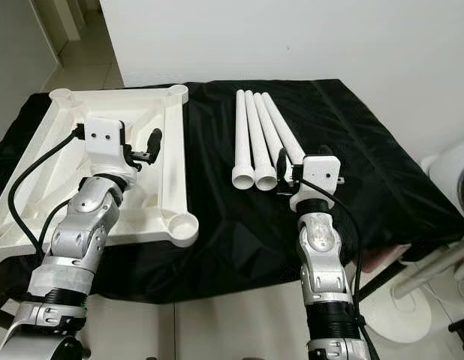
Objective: Building children table
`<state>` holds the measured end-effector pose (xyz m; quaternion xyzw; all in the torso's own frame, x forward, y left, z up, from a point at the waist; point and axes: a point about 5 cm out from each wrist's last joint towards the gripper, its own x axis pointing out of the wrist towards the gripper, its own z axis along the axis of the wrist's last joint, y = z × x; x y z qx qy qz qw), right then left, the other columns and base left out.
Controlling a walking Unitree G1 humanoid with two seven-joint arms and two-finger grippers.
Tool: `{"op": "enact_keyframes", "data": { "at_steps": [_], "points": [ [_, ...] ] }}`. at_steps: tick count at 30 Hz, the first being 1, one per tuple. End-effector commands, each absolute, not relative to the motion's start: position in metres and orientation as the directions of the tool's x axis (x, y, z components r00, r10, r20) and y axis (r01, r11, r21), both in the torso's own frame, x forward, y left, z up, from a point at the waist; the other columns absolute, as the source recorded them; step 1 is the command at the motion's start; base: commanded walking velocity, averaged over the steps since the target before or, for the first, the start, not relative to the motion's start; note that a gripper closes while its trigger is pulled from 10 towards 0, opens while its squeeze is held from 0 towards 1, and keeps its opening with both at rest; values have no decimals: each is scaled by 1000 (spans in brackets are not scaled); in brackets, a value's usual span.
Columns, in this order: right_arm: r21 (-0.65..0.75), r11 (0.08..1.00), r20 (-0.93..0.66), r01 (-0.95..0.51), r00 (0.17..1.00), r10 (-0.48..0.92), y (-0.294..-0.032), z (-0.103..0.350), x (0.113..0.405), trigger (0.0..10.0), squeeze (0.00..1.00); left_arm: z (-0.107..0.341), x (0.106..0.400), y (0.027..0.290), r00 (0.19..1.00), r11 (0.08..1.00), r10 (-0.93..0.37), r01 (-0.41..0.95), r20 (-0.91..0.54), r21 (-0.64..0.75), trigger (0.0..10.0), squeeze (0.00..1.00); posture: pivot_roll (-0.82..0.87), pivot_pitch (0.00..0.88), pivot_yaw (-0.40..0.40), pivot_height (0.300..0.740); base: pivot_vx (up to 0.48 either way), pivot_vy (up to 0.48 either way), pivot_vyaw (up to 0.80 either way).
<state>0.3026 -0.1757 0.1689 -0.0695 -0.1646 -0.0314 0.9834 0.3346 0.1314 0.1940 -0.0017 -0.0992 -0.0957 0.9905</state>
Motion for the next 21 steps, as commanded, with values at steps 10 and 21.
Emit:
{"op": "enact_keyframes", "data": {
  "at_steps": [10,21],
  "points": [
    [-150,988,328,48,945,4,-171,168,303,10000,0,194,330,140,969,990,-138,138,206,13,10000,0,-74,0,14,740,248,0,0],
    [-138,990,311,34,950,11,-169,167,303,10000,0,192,329,136,967,986,-168,168,193,18,10000,0,-80,0,5,740,0,0,0]
  ]
}}
